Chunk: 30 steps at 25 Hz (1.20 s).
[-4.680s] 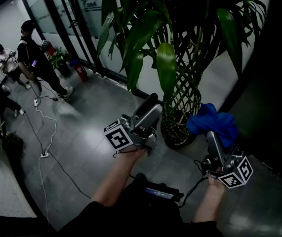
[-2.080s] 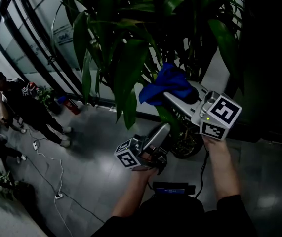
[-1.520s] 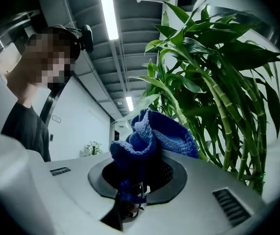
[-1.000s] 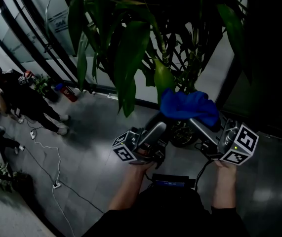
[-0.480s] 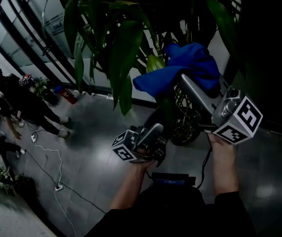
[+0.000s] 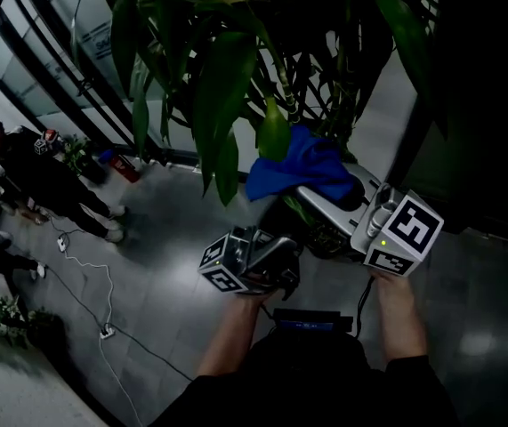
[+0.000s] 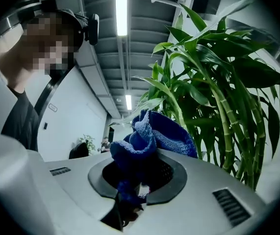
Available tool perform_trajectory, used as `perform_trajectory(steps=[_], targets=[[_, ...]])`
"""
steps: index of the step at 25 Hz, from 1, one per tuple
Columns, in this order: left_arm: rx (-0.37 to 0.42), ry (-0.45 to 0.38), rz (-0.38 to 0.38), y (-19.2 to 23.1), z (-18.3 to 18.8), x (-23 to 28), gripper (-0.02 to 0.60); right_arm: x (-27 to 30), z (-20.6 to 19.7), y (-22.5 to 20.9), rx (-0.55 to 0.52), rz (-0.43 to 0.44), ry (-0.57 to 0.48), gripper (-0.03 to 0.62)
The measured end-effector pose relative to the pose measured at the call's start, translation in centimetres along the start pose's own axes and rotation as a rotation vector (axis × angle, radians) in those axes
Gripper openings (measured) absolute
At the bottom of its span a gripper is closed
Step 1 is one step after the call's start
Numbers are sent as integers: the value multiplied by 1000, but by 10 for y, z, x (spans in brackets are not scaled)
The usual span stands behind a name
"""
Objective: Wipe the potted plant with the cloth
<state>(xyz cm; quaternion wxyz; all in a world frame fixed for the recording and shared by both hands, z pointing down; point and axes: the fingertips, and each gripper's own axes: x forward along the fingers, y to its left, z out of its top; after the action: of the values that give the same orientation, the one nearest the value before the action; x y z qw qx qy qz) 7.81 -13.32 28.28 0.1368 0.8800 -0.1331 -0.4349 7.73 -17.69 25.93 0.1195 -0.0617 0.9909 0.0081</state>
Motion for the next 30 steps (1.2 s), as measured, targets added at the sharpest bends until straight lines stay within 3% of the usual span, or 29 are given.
perform_trajectory(steps=[6,19,22,27,30], targets=[[-18,-16,27,8,-2,-4,391,-20,-12,13,39,7,5,88],[-14,-48,50,15,4,-7,394,-54,-65,35,63,36,147,87],[-16,-58,61,19,5,-8,394,-66,-31,25,47,21,39,87],[-8,-65,68,16,9,-10,394,-75,74,2,-41,-54,-318,87],[-6,-66,63,13,10,-11,393,-61,111,-6,-132,-106,-414,89]])
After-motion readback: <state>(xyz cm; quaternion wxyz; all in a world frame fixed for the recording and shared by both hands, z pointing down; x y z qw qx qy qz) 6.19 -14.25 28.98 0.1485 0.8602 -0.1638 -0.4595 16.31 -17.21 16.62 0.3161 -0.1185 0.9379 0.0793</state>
